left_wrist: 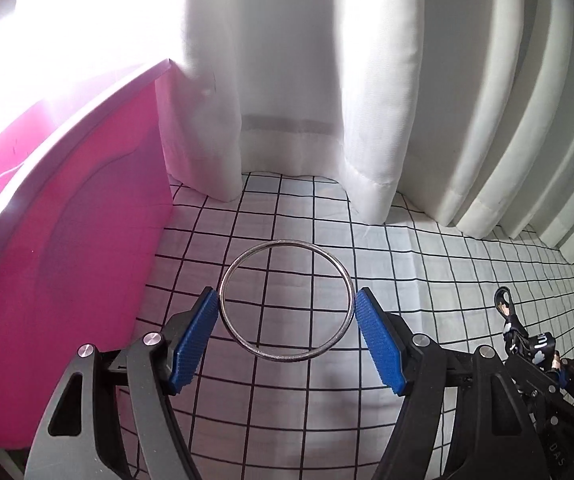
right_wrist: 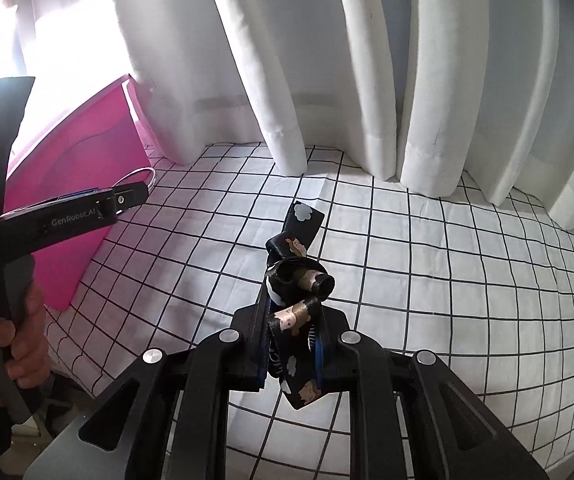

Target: Organize jewelry

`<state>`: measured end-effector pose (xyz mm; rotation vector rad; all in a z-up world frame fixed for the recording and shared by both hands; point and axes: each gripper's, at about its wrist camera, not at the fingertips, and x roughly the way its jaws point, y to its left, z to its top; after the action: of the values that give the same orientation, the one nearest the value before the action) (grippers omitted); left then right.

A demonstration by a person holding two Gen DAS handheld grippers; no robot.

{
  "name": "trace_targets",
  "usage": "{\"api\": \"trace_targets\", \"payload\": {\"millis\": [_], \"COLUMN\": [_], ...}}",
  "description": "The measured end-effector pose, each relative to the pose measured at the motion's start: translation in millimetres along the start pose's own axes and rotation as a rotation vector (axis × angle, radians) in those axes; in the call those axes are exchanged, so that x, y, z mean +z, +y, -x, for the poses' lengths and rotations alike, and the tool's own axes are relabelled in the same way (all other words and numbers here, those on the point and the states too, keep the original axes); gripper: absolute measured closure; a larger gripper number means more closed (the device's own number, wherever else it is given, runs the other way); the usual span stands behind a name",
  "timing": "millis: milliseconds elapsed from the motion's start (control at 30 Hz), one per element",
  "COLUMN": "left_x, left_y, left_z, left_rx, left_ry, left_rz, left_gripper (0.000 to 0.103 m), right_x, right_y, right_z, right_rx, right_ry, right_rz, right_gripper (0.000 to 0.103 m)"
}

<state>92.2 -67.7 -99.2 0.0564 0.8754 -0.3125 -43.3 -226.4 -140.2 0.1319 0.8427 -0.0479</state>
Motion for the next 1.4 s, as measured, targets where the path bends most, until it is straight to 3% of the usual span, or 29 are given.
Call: {"api": "trace_targets", "payload": {"millis": [400,700,967,1400], "left_x": [9.9,19.0,25.5,35.1], "left_y": [-10.0,8.8,49.5,166.1], "left_z": [84.5,133.8,169.6,194.0], "left_rx": [0.000,0.058,0.137,0.317], "left_ry": [-0.110,-0.186,-0.227,-0.250], "left_rz": [0.003,0.054,0.118,0.277], "left_gripper": [0.035,0.035,0.035,0.035], "right_x": [28.5,59.2,90.5,147.4], "right_y": [11.0,39.1,80.4,192.9], "right_z": [53.6,76.9,79.2,57.6], "right_rx": [0.043,0.123,0.233,0.396], "right_ry": [-0.098,-0.178,-0.219,-0.222], "right_rz": [0.105,0.173,0.233,0.393], "right_gripper": [0.087,0.087,0.087,0.087]}}
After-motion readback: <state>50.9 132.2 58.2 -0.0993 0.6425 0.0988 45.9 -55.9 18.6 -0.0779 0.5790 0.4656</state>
